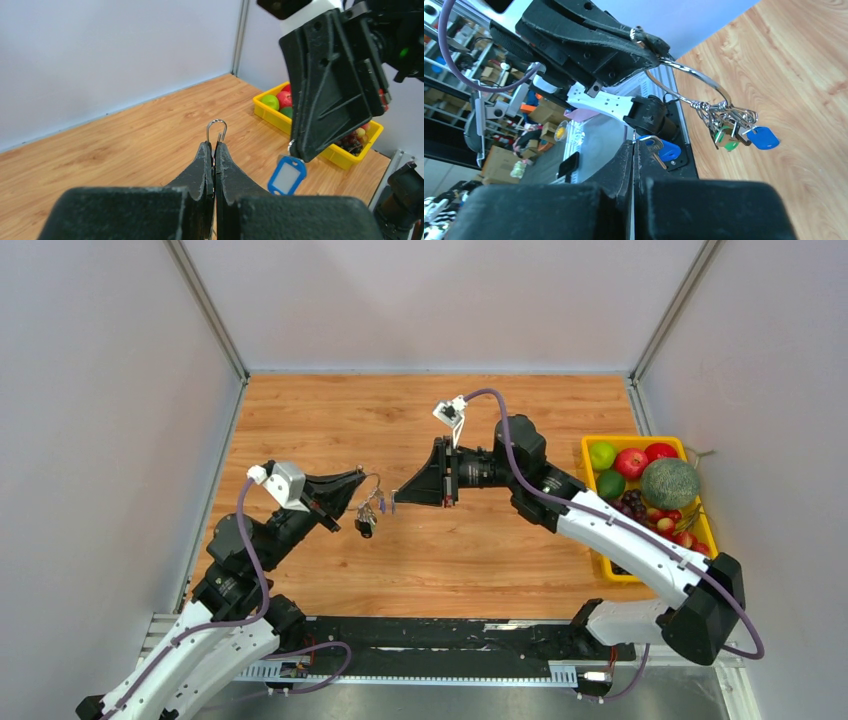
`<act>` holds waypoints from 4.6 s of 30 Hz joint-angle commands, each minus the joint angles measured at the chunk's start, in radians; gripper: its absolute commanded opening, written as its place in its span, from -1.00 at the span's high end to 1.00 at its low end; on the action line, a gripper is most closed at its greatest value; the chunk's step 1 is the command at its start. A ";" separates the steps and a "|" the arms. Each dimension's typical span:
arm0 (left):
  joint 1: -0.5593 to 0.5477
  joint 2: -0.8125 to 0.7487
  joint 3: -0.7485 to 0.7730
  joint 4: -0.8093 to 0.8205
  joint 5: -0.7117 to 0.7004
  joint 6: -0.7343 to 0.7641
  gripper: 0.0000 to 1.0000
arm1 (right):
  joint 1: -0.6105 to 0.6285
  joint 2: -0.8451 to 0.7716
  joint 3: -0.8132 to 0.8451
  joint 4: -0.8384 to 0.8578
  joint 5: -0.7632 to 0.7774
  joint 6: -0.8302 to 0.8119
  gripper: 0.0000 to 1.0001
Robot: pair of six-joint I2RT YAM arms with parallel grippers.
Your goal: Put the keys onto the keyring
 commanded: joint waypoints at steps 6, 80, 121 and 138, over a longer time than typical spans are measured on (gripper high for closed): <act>0.002 -0.018 -0.008 0.099 0.040 0.001 1.00 | -0.004 0.101 0.065 0.271 -0.056 0.269 1.00; 0.002 -0.095 -0.103 0.267 0.092 0.030 1.00 | 0.039 0.228 0.022 0.567 0.008 0.605 1.00; 0.002 -0.131 -0.143 0.324 0.109 0.033 1.00 | 0.053 0.229 -0.001 0.627 0.062 0.695 1.00; 0.002 -0.137 -0.163 0.364 0.108 0.044 1.00 | 0.052 0.241 0.000 0.639 0.083 0.746 1.00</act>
